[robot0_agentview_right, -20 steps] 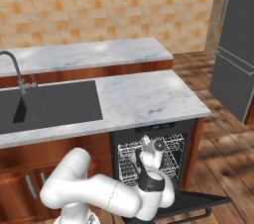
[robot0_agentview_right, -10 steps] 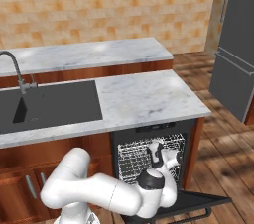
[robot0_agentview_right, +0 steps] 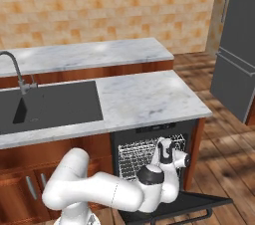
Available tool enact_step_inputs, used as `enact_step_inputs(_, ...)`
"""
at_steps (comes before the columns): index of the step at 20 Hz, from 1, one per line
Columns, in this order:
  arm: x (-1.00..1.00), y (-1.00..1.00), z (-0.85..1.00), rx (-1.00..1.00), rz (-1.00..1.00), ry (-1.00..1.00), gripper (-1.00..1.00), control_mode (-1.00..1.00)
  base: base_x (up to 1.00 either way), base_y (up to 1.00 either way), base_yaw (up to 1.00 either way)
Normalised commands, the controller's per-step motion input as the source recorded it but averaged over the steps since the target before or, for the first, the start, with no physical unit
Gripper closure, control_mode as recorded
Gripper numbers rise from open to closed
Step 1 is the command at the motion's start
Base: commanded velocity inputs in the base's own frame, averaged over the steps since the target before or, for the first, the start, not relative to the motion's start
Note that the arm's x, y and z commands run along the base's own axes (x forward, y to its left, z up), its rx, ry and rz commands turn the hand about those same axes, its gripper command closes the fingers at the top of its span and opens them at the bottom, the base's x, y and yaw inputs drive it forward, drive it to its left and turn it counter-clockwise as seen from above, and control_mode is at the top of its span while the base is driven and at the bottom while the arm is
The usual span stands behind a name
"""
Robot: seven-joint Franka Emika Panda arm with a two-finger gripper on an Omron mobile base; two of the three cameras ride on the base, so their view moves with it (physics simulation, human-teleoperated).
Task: Open the dishwasher door and pull out the top rack.
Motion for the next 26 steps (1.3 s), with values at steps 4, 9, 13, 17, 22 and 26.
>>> enact_step_inputs(4,0.30,0.00,-0.41,0.31,-0.01,0.07,-1.00,-1.00,0.00,0.00,0.00)
enact_step_inputs(9,0.12,-0.10,-0.63,0.31,-0.03,0.13,-1.00,-1.00,0.00,0.00,0.00)
enact_step_inputs(13,0.00,-0.16,-0.75,0.32,-0.05,0.17,-1.00,-1.00,0.00,0.00,0.00)
enact_step_inputs(17,0.01,-0.16,-0.76,0.31,-0.05,0.17,-1.00,-1.00,0.00,0.00,0.00)
enact_step_inputs(22,0.07,-0.11,-0.63,0.27,-0.02,0.09,-1.00,-1.00,0.00,0.00,0.00)
enact_step_inputs(26,0.07,-0.11,-0.65,0.20,0.00,0.02,-1.00,-1.00,0.00,0.00,0.00)
